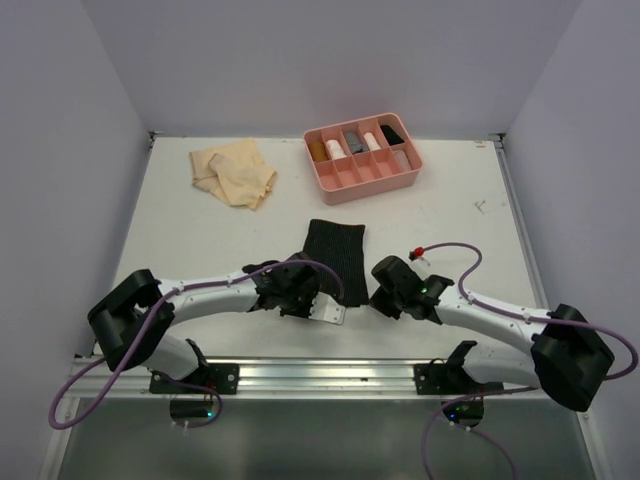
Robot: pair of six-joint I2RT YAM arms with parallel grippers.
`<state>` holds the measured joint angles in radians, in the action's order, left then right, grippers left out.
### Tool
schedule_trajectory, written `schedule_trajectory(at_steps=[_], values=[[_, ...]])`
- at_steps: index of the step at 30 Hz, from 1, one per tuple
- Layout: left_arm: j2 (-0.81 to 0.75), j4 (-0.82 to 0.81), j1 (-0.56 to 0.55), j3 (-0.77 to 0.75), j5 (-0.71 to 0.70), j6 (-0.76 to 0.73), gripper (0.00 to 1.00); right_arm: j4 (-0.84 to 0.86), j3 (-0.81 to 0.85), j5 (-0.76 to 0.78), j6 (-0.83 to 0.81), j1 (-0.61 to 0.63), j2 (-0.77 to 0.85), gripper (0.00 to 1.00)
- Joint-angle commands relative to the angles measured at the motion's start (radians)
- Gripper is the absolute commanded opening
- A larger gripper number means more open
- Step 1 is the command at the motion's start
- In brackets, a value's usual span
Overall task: Roll the underwear
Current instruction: Fold the underwear
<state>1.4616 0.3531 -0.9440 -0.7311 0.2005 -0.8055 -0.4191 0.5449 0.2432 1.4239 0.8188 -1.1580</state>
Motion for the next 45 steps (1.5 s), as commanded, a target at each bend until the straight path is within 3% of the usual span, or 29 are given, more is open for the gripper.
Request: schedule_trajectory(at_steps=[1, 5, 7, 9, 21, 27, 29, 30, 33, 45], values=[[0.011, -0.014, -0.004, -0.030, 0.020, 0.022, 0.00, -0.046, 0.026, 0.030, 0.003, 0.005, -0.061, 0.00], [0.009, -0.011, -0.003, -0.028, 0.020, 0.023, 0.00, -0.027, 0.010, 0.038, 0.009, 0.003, -0.066, 0.01], [0.008, -0.009, -0.003, -0.025, 0.023, 0.020, 0.00, -0.046, 0.018, 0.056, 0.010, 0.003, -0.055, 0.19], [0.005, -0.011, -0.003, -0.021, 0.025, 0.019, 0.00, -0.037, 0.021, 0.062, 0.004, 0.003, -0.055, 0.30], [0.011, -0.014, -0.001, -0.021, 0.031, 0.020, 0.00, 0.052, 0.036, 0.076, -0.046, -0.001, -0.129, 0.33], [0.022, -0.019, -0.001, -0.022, 0.033, 0.016, 0.00, 0.092, 0.033, 0.062, -0.071, -0.013, -0.155, 0.30], [0.023, -0.019, 0.001, -0.025, 0.033, 0.015, 0.00, 0.112, 0.032, 0.054, -0.085, -0.017, -0.166, 0.23], [0.026, -0.019, 0.002, -0.025, 0.036, 0.012, 0.00, 0.129, 0.033, 0.050, -0.089, -0.017, -0.172, 0.14], [0.031, -0.020, 0.007, -0.027, 0.040, 0.011, 0.00, 0.149, 0.059, 0.039, -0.124, -0.018, -0.183, 0.00], [0.032, -0.020, 0.033, -0.030, 0.069, 0.003, 0.00, 0.227, 0.231, 0.035, -0.264, -0.017, -0.196, 0.00]])
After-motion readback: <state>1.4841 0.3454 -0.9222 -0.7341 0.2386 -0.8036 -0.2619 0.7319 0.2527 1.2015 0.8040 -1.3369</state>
